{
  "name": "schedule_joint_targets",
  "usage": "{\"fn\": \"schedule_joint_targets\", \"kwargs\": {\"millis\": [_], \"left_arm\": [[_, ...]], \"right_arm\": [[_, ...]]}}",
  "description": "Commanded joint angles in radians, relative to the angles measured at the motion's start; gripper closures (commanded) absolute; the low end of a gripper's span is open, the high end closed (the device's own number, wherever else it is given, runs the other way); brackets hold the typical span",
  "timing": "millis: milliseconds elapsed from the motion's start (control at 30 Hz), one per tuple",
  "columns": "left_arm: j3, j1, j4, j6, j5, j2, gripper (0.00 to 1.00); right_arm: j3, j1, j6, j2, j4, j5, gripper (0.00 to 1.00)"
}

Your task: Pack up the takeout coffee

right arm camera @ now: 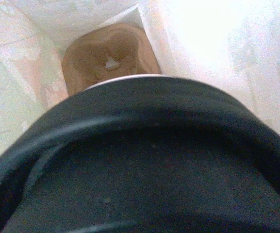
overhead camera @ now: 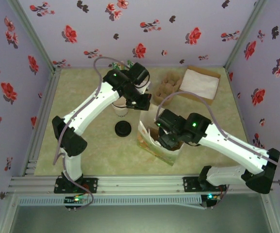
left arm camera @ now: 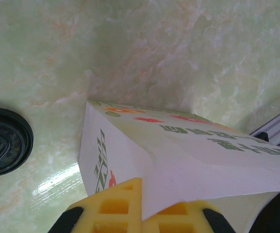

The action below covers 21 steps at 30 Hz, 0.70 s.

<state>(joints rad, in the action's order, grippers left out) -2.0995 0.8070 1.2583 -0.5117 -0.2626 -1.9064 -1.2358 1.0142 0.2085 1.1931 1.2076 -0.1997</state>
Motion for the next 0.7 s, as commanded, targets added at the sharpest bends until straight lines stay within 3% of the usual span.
{"fn": "schedule_joint_targets", "kwargs": {"millis": [0, 367, 667], "left_arm": [[-0.022, -0.005, 0.016, 0.022, 0.008, 0.004, 1.00], [-0.016, -0.006, 0.013, 0.024, 0.013, 0.026, 1.00], [-0.014, -0.008, -0.002, 0.035, 0.013, 0.044, 1.00]], "right_arm": [[-0.002, -0.005, -0.006, -0.003, 0.048, 0.025, 0.28], [-0.041, -0.012, 0.019, 0.091, 0.100, -0.027, 0.28], [-0.038, -0.044, 0.031, 0.160, 0.103, 0.000, 0.28]]}}
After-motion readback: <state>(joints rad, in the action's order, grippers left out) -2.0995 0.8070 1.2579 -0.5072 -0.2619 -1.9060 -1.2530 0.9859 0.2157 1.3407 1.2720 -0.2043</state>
